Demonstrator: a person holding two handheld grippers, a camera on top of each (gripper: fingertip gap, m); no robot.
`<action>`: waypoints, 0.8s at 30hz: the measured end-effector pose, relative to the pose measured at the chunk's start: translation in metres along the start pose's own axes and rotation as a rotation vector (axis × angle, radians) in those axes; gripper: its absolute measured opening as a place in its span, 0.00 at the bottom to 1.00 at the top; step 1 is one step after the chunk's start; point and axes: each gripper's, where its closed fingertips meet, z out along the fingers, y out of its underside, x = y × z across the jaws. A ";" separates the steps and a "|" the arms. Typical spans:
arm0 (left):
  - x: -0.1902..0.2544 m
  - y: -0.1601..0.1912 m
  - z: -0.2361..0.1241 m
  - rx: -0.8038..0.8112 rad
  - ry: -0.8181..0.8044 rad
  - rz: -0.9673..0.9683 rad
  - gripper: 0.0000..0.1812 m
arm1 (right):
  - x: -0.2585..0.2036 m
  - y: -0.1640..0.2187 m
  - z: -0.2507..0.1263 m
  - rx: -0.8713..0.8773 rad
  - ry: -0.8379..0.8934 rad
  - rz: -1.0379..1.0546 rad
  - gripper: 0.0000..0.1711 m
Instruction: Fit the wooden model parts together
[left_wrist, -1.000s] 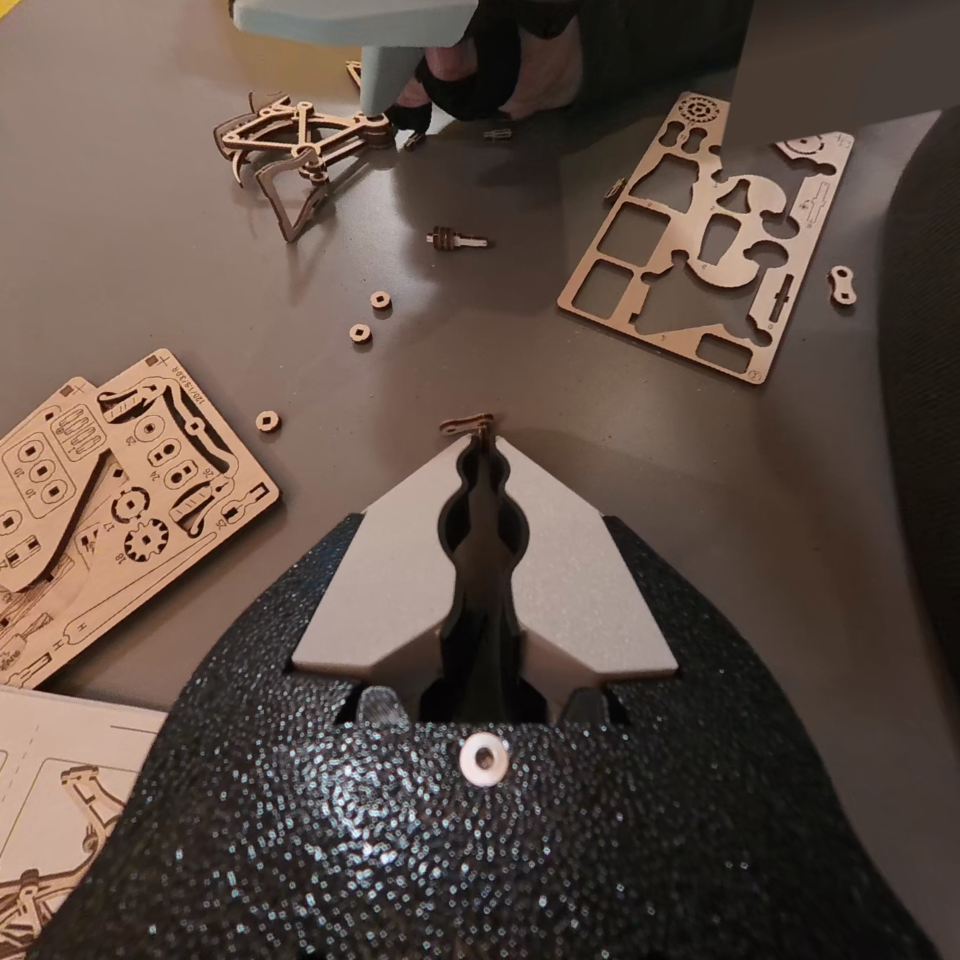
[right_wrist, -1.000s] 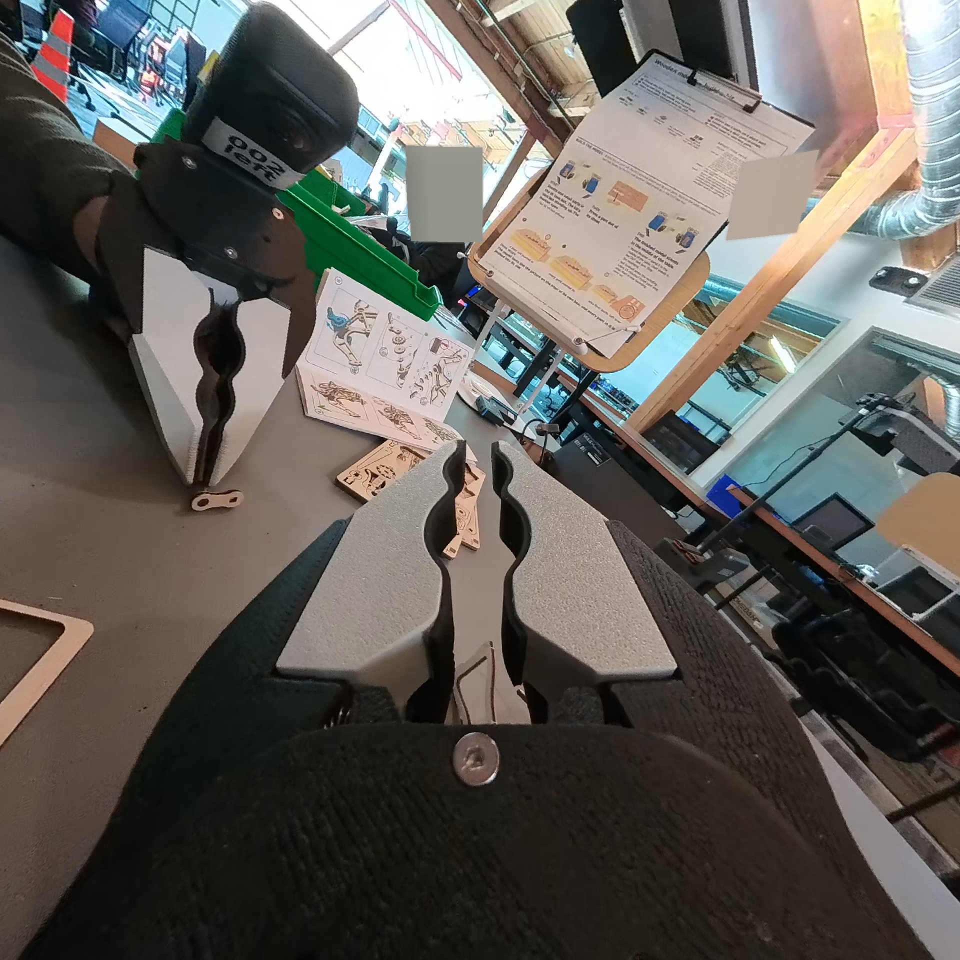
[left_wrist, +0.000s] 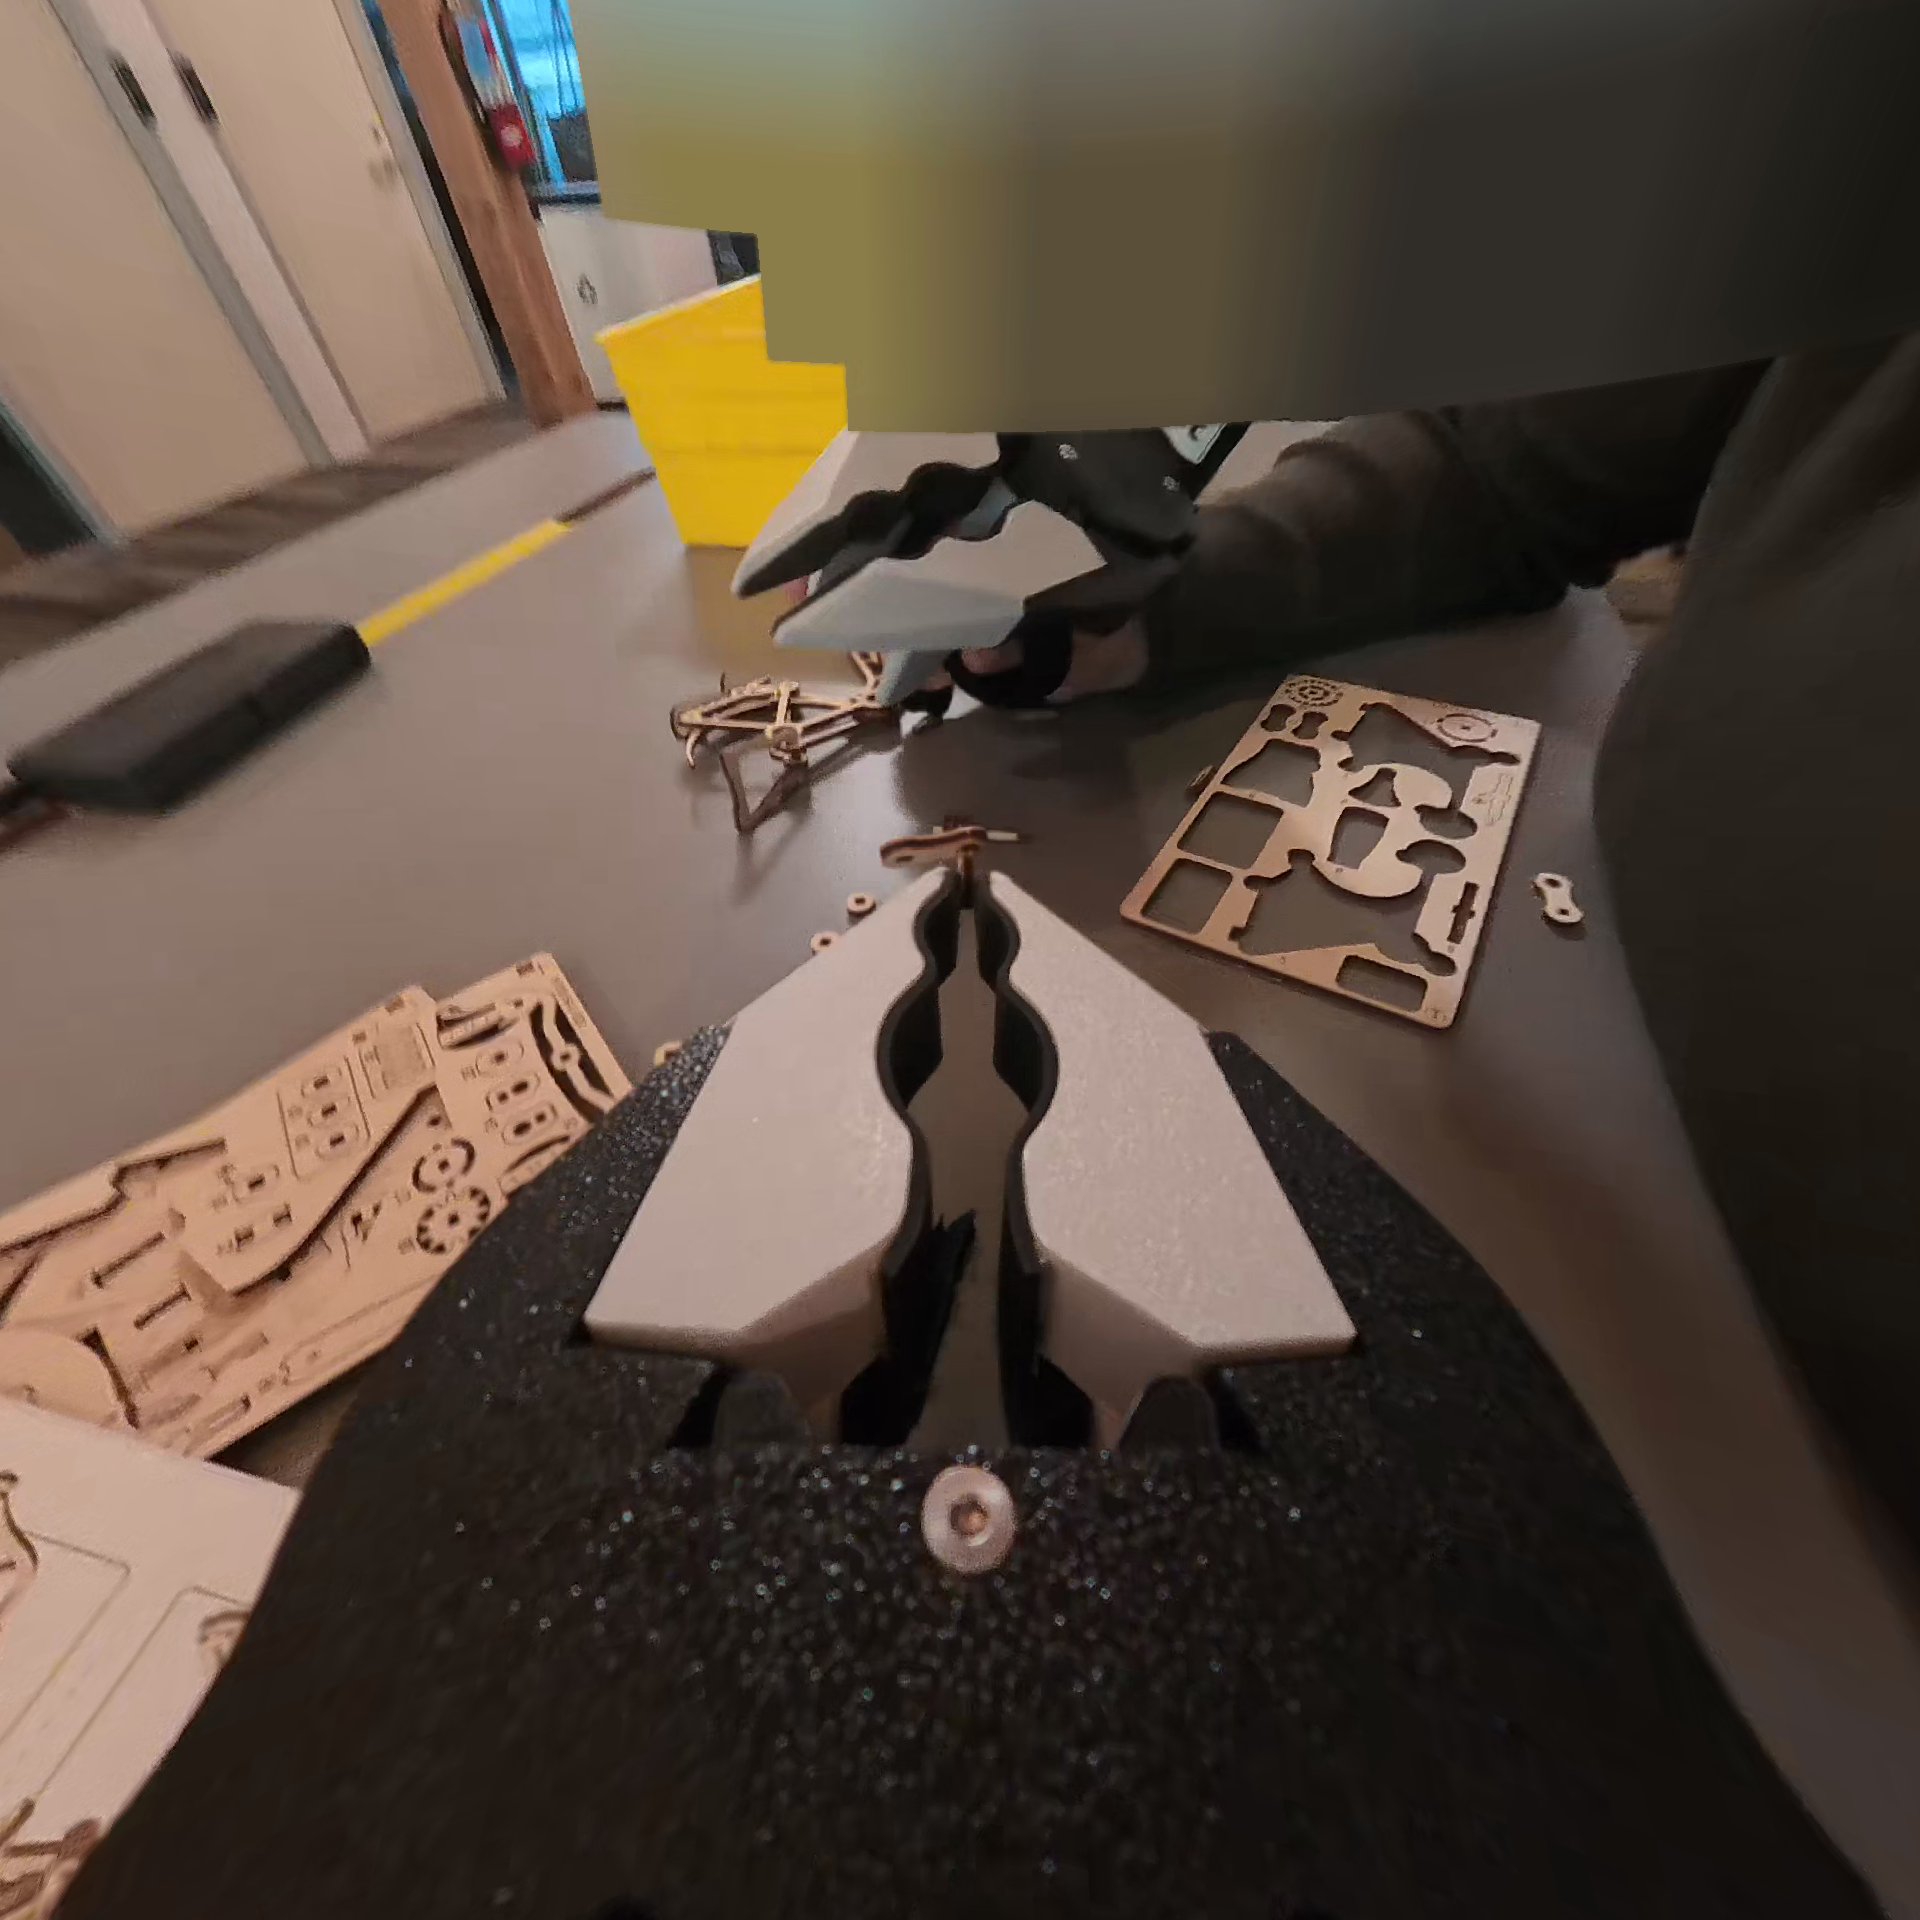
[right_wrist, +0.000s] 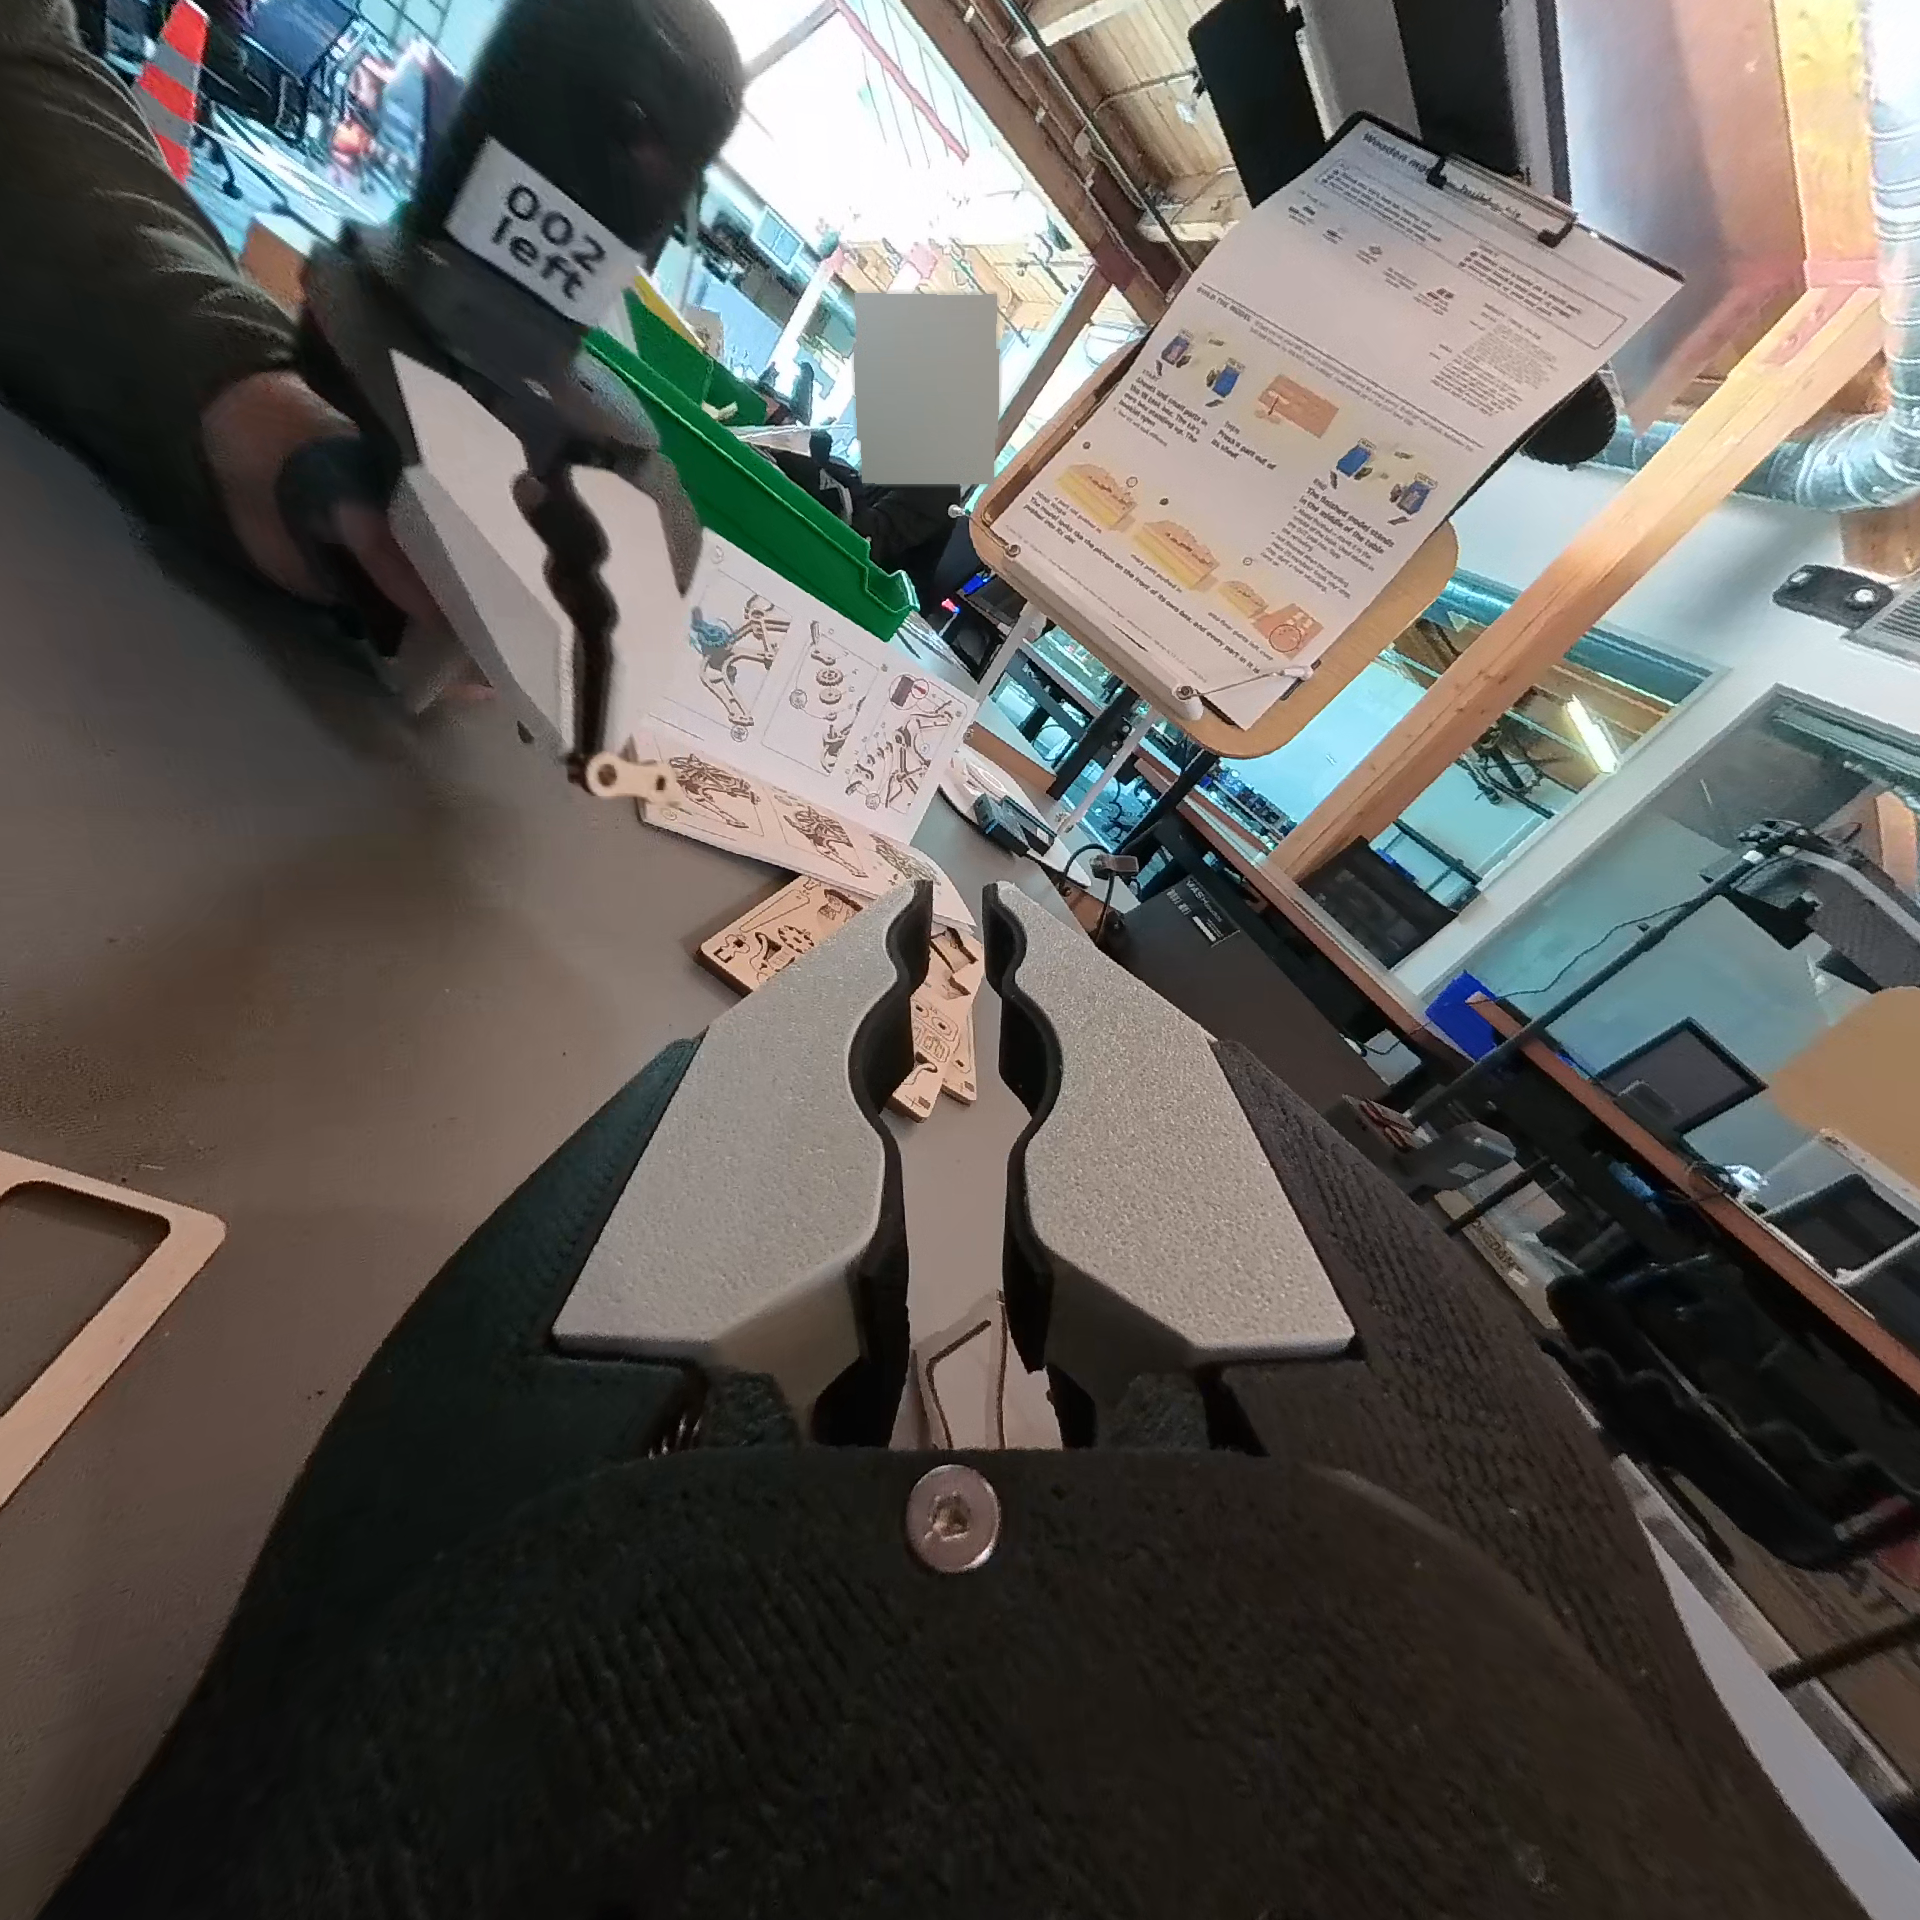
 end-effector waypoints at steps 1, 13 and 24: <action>0.003 0.000 0.001 -0.001 -0.011 0.048 0.00 | 0.000 0.000 0.000 0.000 0.001 0.002 0.05; -0.009 0.020 0.006 -0.133 -0.133 0.235 0.00 | 0.000 0.000 0.000 0.003 0.000 0.003 0.05; -0.019 0.034 0.009 -0.226 -0.214 0.412 0.00 | -0.002 0.001 0.000 -0.004 -0.007 -0.012 0.04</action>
